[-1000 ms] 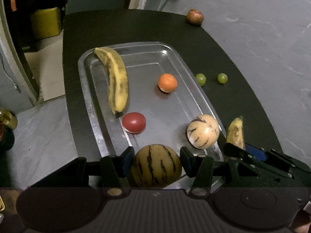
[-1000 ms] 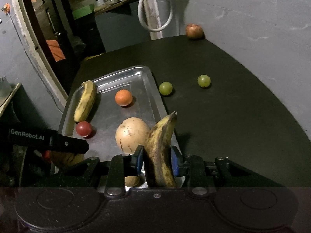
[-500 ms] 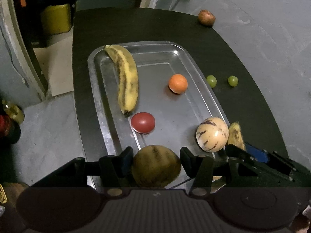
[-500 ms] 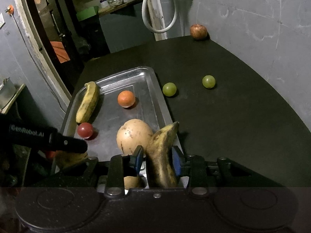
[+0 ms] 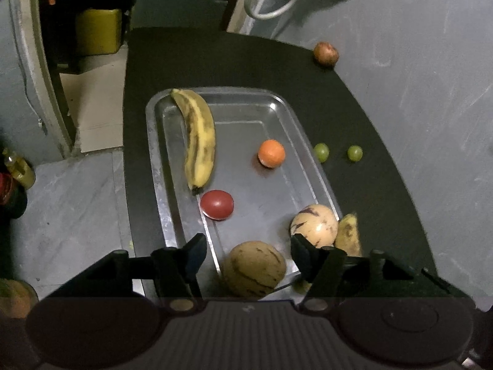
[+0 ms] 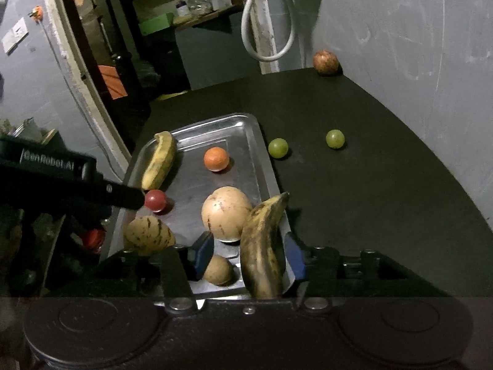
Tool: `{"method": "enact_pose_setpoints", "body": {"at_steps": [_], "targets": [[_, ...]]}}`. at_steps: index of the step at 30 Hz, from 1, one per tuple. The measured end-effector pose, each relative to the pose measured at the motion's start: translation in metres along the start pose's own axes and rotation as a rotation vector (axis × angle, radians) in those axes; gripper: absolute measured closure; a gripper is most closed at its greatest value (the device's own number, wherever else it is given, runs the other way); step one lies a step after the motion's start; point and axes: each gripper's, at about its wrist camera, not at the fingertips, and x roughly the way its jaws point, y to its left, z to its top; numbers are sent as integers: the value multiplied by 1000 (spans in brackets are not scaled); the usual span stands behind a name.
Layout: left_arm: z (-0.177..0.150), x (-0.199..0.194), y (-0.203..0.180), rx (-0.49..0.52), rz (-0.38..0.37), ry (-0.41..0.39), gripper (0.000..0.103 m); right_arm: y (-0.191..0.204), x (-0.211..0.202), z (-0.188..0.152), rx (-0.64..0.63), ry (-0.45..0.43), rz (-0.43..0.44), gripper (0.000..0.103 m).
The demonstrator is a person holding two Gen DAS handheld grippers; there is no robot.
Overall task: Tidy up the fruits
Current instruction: 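Release the striped melon and banana onto the tray and lift both tools, then move both tools toward the two green grapes on the table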
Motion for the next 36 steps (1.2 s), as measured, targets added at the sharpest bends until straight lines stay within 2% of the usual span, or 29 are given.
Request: {"method": "enact_pose_setpoints", "body": {"at_steps": [4,9,12,14,22,29,36], "targets": [[-5,-16,-3,-34,3,-43,31,-2,-15,1,-25,-10,23,37],[-15,-37,-10,-61,26,-93,19,-4,-36,1,-62,-26,60,16],[-22,-51,-16,-72,58,-122,5,-7,-49,1,-85,-41,88,6],[-29,-61,-21,-82,84,-143,1,-9,-58,0,-99,-48,108,2],[-72,-87,-34,-124,171,-165,1,-23,-84,-19,-156,-22,150,1],[-120,-86,-43,-134,239,-81,1,-39,-94,-50,-162,62,120,1],[-137,-81,-55,-63,294,-1,1,-54,-99,-57,-103,75,74,1]]}}
